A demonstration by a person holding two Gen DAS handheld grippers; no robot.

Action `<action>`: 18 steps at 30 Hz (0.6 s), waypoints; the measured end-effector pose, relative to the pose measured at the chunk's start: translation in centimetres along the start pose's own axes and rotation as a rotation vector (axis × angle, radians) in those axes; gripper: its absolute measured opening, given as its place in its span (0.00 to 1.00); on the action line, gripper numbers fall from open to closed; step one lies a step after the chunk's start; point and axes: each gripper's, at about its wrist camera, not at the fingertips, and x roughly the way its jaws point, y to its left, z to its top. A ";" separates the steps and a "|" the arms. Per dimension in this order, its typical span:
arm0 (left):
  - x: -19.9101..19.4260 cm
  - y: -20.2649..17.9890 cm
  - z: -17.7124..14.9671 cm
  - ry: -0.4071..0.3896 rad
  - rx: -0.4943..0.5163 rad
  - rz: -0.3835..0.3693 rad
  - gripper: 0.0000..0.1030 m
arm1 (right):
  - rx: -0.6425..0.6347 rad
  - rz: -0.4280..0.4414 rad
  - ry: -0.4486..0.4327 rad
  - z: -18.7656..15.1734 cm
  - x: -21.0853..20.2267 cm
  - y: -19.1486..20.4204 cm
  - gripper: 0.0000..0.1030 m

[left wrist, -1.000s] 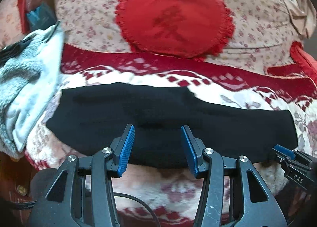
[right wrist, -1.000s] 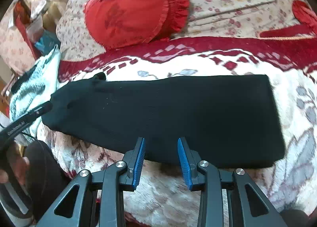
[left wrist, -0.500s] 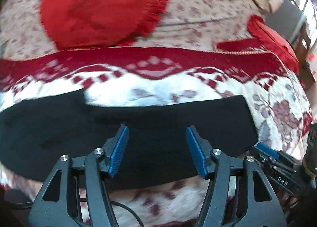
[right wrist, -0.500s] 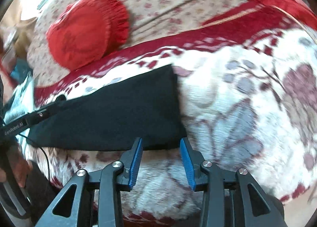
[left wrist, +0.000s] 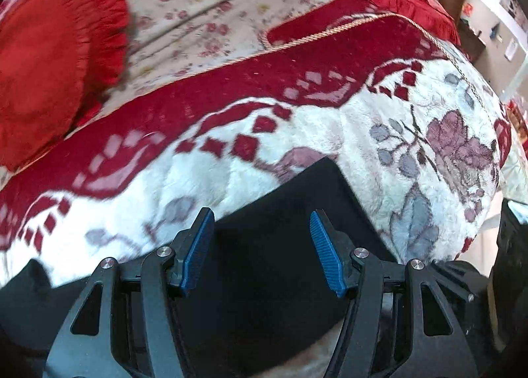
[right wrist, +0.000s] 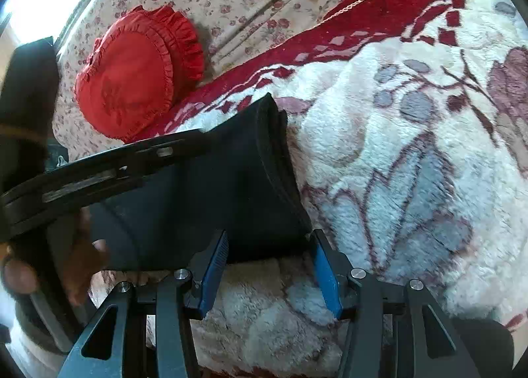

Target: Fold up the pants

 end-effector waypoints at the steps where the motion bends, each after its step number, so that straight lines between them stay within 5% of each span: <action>1: 0.4 -0.1 0.3 0.005 0.000 -0.013 0.59 | 0.002 0.003 -0.002 0.1 0.2 0.0 0.48; 15: 5.0 -3.4 2.4 0.130 0.146 -0.134 0.62 | 0.035 0.063 -0.042 0.7 1.4 -0.5 0.53; 18: 5.1 -4.4 1.7 0.093 0.217 -0.087 0.54 | 0.032 0.060 -0.063 1.0 1.5 -0.4 0.42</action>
